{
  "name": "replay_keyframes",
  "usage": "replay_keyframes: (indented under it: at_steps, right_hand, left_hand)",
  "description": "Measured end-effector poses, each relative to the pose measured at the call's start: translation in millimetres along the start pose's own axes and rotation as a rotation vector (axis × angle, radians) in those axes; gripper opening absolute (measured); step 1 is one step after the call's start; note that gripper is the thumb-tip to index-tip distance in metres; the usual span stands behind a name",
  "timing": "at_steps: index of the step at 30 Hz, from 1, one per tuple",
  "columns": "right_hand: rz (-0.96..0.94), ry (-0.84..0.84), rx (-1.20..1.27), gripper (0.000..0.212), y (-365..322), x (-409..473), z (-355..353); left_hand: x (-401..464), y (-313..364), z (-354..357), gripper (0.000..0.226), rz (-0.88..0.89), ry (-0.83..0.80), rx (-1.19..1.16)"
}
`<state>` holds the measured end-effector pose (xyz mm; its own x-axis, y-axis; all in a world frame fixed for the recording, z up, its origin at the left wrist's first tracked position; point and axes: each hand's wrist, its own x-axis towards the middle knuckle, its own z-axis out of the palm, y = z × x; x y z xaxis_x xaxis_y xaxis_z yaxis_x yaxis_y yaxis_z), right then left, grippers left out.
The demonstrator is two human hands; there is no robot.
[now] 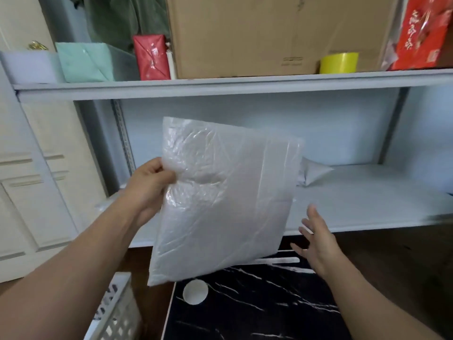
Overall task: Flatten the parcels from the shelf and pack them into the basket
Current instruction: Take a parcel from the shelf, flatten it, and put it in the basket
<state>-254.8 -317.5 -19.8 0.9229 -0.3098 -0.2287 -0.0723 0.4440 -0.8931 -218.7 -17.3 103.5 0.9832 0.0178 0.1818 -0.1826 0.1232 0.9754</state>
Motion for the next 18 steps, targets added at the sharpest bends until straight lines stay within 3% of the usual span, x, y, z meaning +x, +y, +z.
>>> replay_keyframes:
  at_steps: [3,6,8,10,12,14,17,18]
  right_hand:
    - [0.198,-0.009,0.305,0.095,-11,6,-43]
    - [0.331,-0.035,0.256,0.092,-2,5,-73]
    - [0.423,-0.038,0.072,0.077,12,6,-89]
    - [0.515,-0.067,-0.149,0.066,33,2,-95]
    - [0.582,-0.044,-0.575,0.057,58,1,-98]
    - [0.642,-0.088,-1.037,0.045,86,-3,-99]
    - [0.883,-0.294,-1.33,0.021,118,-7,-95]
    - [0.913,-0.314,-1.411,0.024,125,-9,-91]
  left_hand:
    - [-15,-38,-7,0.044,-0.066,-0.185,0.088]
    - [-30,-88,-23,0.029,-0.115,-0.6,0.555]
    - [-41,-123,-28,0.034,-0.21,-0.821,0.916]
    - [-51,-165,-31,0.047,-0.297,-0.928,1.2]
    - [-64,-206,-31,0.044,-0.324,-0.869,1.369]
    - [-75,-237,-34,0.026,-0.384,-0.819,1.483]
    - [-87,-266,-40,0.028,-0.444,-0.861,1.575]
    - [-90,-270,-41,0.03,-0.425,-0.894,1.587]
